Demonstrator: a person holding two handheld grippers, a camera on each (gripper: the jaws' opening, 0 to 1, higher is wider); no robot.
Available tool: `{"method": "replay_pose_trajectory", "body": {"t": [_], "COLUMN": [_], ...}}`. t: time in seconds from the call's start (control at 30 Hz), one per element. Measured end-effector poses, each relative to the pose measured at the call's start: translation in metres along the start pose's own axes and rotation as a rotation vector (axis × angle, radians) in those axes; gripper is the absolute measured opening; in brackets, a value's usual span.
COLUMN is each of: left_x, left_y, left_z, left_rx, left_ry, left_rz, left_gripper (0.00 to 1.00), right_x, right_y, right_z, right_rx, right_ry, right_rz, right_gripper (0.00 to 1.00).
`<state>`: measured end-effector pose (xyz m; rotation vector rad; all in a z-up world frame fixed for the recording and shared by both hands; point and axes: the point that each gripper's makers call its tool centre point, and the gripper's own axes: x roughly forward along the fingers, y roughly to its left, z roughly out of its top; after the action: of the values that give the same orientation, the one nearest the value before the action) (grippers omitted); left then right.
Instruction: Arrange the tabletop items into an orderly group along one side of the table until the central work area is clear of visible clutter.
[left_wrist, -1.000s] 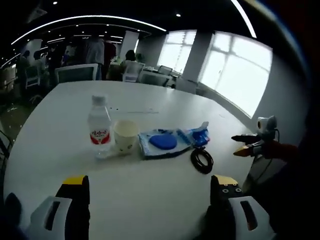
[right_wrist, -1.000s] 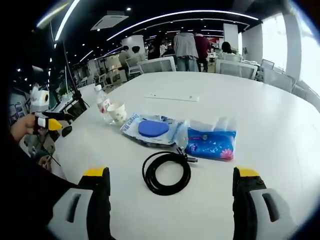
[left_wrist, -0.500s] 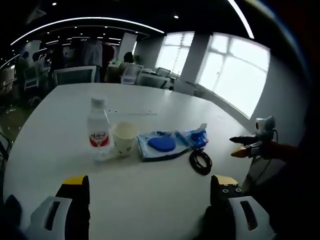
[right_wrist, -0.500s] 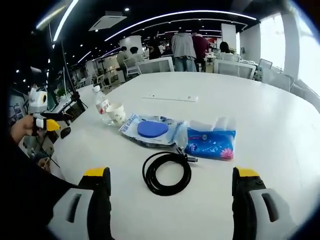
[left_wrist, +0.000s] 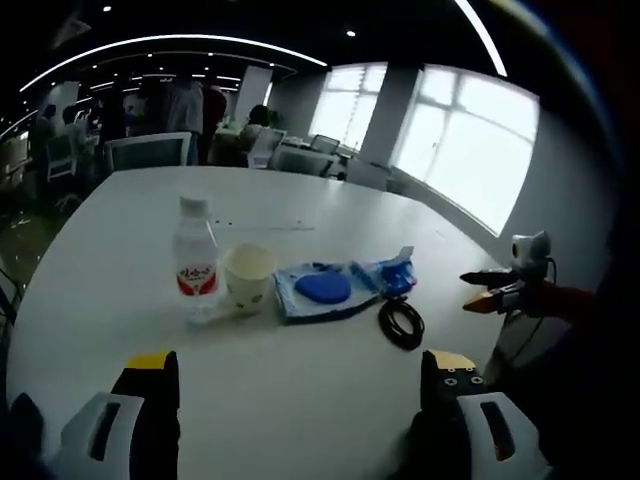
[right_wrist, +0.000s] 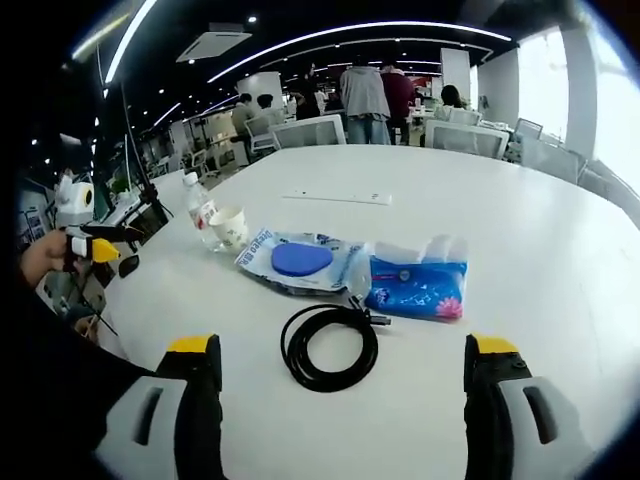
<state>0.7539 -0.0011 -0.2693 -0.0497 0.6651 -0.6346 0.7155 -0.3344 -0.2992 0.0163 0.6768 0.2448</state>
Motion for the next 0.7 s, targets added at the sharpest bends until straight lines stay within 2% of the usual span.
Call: {"method": "replay_pose_trajectory", "body": {"t": [0.7], "left_x": [0.0042], "left_y": [-0.0074], "left_z": [0.0019], "left_rx": [0.025], "left_ry": [0.009], "left_rz": [-0.022], "left_gripper": [1.00], "right_x": [-0.0017], "right_y": [-0.0046], "right_z": [-0.0023], "right_rx": [0.020], "right_ry": [-0.017], "right_rz": [-0.014], "right_gripper": [0.98]}}
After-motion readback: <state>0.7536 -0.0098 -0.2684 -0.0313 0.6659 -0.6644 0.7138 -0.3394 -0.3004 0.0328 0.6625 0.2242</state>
